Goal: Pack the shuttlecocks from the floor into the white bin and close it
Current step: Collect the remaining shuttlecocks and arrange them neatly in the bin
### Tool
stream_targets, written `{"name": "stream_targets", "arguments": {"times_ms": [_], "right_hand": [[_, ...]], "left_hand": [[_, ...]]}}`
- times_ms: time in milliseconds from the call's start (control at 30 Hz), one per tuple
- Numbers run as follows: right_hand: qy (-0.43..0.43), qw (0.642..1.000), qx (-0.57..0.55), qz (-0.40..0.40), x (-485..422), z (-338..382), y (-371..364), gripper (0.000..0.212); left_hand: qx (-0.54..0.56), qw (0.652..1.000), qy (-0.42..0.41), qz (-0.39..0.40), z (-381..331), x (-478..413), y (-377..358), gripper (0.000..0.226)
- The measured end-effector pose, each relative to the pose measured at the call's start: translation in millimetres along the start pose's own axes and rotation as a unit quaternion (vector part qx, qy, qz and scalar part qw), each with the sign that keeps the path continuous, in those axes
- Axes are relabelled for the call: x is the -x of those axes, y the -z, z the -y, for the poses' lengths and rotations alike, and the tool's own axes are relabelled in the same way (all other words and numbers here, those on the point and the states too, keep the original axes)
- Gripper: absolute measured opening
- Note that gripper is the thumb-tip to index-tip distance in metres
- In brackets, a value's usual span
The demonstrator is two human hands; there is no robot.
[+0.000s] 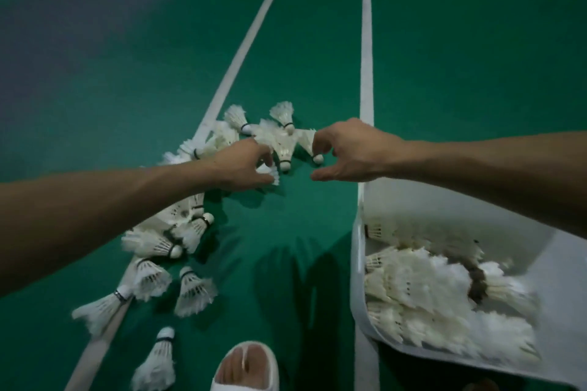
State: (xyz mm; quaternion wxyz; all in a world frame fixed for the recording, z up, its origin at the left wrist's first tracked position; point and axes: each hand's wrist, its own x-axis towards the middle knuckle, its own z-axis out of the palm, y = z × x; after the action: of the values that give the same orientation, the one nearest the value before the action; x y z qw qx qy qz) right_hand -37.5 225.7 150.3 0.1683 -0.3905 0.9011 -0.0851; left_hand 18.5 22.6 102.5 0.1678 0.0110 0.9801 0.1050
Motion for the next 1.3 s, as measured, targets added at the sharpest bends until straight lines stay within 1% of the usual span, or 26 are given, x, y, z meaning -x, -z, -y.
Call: {"name": "stream_targets", "arguments": {"times_ms": [67, 133, 233, 300, 367, 433, 533, 600, 667, 733, 767, 833, 900, 967, 1067, 1133, 1233, 1300], "right_hand": [[0.001, 0.999, 0.011, 0.033, -29, -1, -6, 0.048], [-0.002, 0.999, 0.01, 0.041, -59, -5, -14, 0.051], [-0.019, 0.999, -0.017, 0.022, -102, -20, -32, 0.057], [-0.036, 0.998, -0.046, 0.008, -126, -36, -48, 0.062], [-0.046, 0.997, -0.057, -0.007, -145, -54, -64, 0.067], [-0.057, 0.996, -0.071, -0.01, -158, -70, -78, 0.071], [-0.061, 0.997, -0.054, 0.011, -172, -86, -91, 0.085], [-0.054, 0.997, -0.052, 0.03, -180, -91, -96, 0.093], [-0.049, 0.996, -0.05, 0.055, -186, -92, -101, 0.098], [-0.058, 0.996, -0.029, 0.058, -190, -93, -106, 0.098], [-0.066, 0.996, -0.022, 0.053, -191, -95, -108, 0.094], [-0.07, 0.996, -0.012, 0.048, -190, -99, -109, 0.077], [-0.068, 0.997, -0.002, 0.046, -187, -104, -109, 0.063], [-0.072, 0.997, 0.0, 0.042, -184, -106, -107, 0.059], [-0.082, 0.996, -0.005, 0.043, -183, -107, -106, 0.062], [-0.089, 0.995, -0.013, 0.048, -182, -106, -104, 0.066], [-0.084, 0.992, -0.03, 0.085, -178, -103, -105, 0.075], [-0.085, 0.99, -0.051, 0.104, -174, -101, -106, 0.081]], "left_hand": [[-0.002, 0.999, 0.008, 0.034, 14, -11, -3, 0.043], [0.013, 0.999, 0.014, 0.044, 25, -30, -13, 0.049], [0.073, 0.997, 0.018, 0.006, 33, -64, -34, 0.06], [0.098, 0.994, 0.033, -0.029, 37, -88, -49, 0.071], [0.084, 0.995, 0.041, -0.039, 38, -107, -62, 0.082], [0.051, 0.998, 0.04, -0.008, 36, -122, -70, 0.094], [0.01, 0.998, 0.044, 0.041, 38, -137, -75, 0.108], [0.008, 0.998, 0.045, 0.042, 41, -141, -78, 0.114], [0.028, 0.998, 0.043, 0.021, 43, -142, -81, 0.116], [0.049, 0.998, 0.038, 0.004, 42, -142, -86, 0.115], [0.057, 0.998, 0.034, -0.001, 42, -140, -88, 0.113], [0.07, 0.997, 0.021, -0.012, 41, -137, -92, 0.109], [0.06, 0.998, -0.002, -0.017, 41, -131, -96, 0.107], [0.047, 0.998, -0.032, 0.016, 43, -125, -96, 0.11], [0.055, 0.991, -0.062, 0.103, 48, -119, -89, 0.12], [0.039, 0.988, -0.075, 0.13, 54, -117, -85, 0.128], [-0.001, 0.987, -0.091, 0.131, 58, -115, -83, 0.132], [-0.009, 0.99, -0.091, 0.109, 58, -115, -85, 0.123]]}}
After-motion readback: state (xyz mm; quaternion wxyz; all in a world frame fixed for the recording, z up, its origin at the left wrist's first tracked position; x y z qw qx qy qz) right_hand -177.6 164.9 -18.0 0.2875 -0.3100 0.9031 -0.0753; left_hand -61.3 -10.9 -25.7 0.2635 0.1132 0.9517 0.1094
